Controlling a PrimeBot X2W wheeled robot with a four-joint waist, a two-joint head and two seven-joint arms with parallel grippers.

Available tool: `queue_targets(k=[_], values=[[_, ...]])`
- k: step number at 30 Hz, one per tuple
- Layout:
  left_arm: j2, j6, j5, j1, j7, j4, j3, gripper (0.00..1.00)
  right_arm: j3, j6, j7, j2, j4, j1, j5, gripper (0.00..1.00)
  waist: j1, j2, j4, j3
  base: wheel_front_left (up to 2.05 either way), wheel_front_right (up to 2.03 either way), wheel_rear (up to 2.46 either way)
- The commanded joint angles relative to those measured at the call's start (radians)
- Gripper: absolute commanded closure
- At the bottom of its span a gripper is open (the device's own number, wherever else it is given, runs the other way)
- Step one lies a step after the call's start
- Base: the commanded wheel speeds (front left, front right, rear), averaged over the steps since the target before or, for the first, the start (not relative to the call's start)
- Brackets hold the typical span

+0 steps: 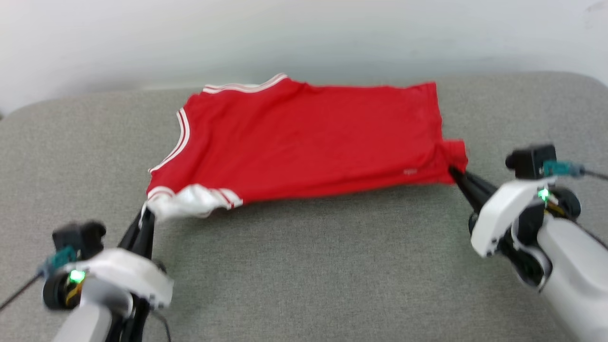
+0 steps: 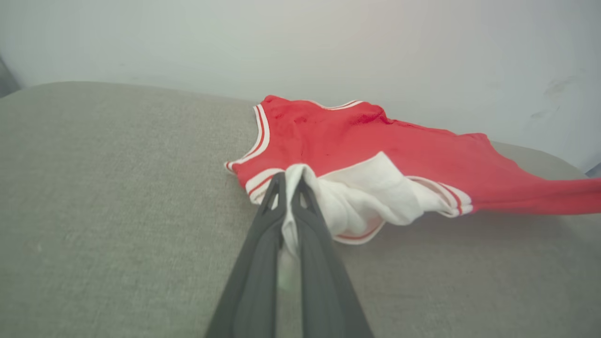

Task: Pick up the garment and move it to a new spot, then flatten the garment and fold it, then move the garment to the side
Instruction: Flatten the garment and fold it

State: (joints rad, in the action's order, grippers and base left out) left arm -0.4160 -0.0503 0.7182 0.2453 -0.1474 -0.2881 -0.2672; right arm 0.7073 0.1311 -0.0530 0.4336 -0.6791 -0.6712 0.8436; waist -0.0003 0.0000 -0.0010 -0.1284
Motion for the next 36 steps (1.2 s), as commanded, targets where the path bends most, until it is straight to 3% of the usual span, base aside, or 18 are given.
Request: queue_targets(k=[1, 10, 20, 23, 28, 36], values=[[-0.016, -0.025, 0.002, -0.054, 0.014, 0.045, 0.008, 1.00, -0.008, -0.001, -0.008, 0.009, 0.019, 0.043, 0.004, 1.00, 0.0003, 0.0000, -0.001, 0.031, 0.00, 0.00, 0.00], [-0.068, -0.196, 0.016, -0.391, 0.125, 0.412, 0.028, 1.00, -0.150, -0.001, 0.007, 0.050, 0.182, 0.347, -0.017, 1.00, 0.0003, 0.0000, 0.004, 0.093, 0.00, 0.00, 0.00], [-0.110, -0.283, 0.037, -0.554, 0.229, 0.621, 0.029, 1.00, -0.417, -0.001, 0.134, -0.021, 0.407, 0.639, -0.141, 1.00, 0.0003, 0.0000, 0.016, 0.102, 0.00, 0.00, 0.00], [-0.119, -0.281, 0.030, -0.520, 0.229, 0.634, 0.037, 1.00, -0.488, -0.001, 0.190, -0.066, 0.488, 0.672, -0.196, 1.00, 0.0003, 0.0000, 0.011, 0.083, 0.00, 0.00, 0.00], [-0.136, -0.238, 0.004, -0.402, 0.238, 0.588, 0.015, 1.00, -0.552, -0.001, 0.288, -0.130, 0.571, 0.639, -0.279, 1.00, 0.0003, 0.0000, 0.005, 0.031, 0.00, 0.00, 0.00], [-0.100, -0.165, -0.012, -0.177, 0.238, 0.424, -0.032, 1.00, -0.579, -0.001, 0.373, -0.184, 0.561, 0.523, -0.333, 1.00, 0.0003, 0.0000, -0.006, -0.073, 0.00, 0.00, 0.00]])
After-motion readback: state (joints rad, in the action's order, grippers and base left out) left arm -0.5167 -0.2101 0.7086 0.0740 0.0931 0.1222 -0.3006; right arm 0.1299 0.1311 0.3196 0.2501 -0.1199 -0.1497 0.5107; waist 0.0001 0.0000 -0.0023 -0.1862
